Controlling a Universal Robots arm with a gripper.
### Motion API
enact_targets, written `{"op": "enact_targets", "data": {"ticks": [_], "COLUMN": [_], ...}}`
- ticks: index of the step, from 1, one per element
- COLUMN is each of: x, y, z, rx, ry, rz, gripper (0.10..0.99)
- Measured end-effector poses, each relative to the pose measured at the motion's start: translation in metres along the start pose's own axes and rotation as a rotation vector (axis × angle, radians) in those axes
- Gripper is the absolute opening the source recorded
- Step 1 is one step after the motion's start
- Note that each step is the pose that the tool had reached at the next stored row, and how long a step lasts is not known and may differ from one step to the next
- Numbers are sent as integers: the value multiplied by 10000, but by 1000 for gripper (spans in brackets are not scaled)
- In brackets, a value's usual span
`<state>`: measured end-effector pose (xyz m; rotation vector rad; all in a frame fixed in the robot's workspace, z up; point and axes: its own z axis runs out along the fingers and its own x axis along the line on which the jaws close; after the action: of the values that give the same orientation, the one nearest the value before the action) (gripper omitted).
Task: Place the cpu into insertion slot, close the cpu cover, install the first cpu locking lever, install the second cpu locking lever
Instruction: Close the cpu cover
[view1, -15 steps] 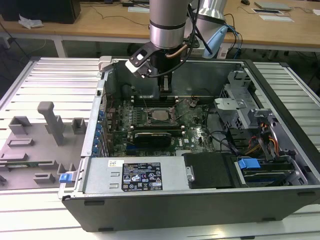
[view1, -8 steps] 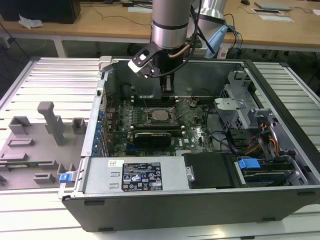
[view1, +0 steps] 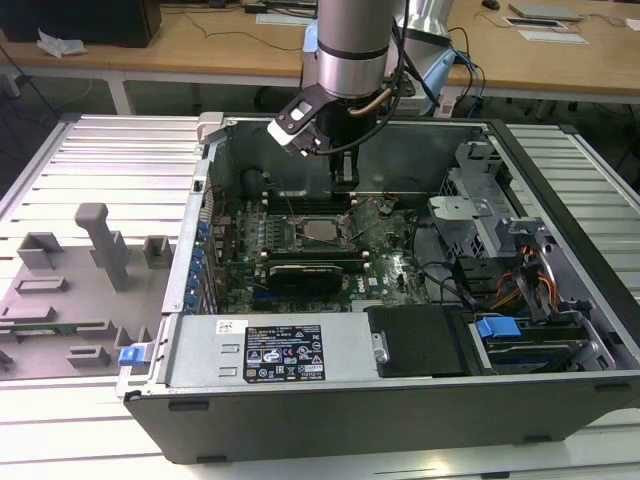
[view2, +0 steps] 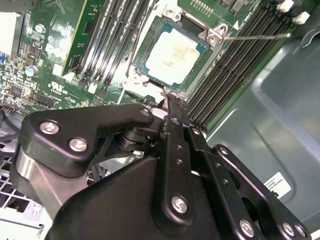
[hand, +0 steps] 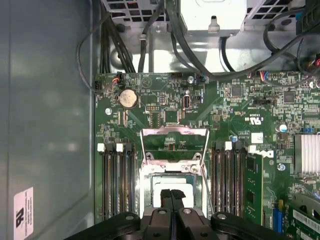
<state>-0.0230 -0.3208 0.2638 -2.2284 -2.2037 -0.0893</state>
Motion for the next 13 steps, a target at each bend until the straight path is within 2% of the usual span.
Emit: {"op": "enact_targets", "data": {"ticks": [4,7,13], "x": [0,1,2], "y": [52,134,218], "z": [2,5,8], "rx": [0,0,1], "ry": [0,1,0], "rz": [0,0,0], "gripper": [106,106,106]}}
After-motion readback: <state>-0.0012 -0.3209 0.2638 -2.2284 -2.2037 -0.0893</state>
